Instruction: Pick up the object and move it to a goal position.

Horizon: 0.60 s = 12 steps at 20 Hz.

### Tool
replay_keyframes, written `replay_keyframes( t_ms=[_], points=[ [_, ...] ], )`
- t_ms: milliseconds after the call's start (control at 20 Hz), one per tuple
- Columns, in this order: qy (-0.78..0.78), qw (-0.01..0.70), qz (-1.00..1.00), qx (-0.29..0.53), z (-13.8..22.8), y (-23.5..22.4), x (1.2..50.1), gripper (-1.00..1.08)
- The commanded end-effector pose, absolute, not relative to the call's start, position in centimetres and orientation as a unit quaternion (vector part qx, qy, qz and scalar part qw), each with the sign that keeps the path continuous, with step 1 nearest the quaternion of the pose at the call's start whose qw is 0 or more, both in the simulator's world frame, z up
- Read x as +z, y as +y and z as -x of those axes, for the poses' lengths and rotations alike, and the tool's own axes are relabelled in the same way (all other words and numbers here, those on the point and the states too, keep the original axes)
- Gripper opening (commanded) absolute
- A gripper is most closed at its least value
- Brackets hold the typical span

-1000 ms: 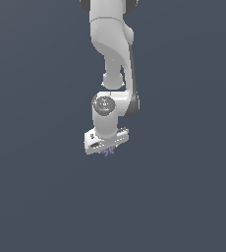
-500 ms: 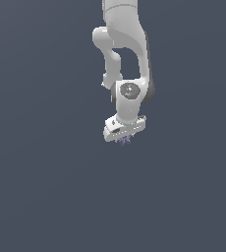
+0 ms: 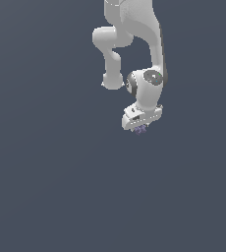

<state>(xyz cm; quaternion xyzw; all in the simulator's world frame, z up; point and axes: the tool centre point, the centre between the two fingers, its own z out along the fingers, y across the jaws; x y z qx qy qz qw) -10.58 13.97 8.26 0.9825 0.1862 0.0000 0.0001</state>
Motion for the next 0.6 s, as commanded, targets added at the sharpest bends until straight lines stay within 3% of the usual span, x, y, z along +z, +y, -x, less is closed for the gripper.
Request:
replay_keyframes(
  t_ms=[0,550],
  points=[
    [0.186,0.000,-0.983,0.000,11.6,15.5,8.6,-1.00],
    [0.186,0.000,-0.983,0.000,12.8,17.9,9.0,-1.00]
  ],
)
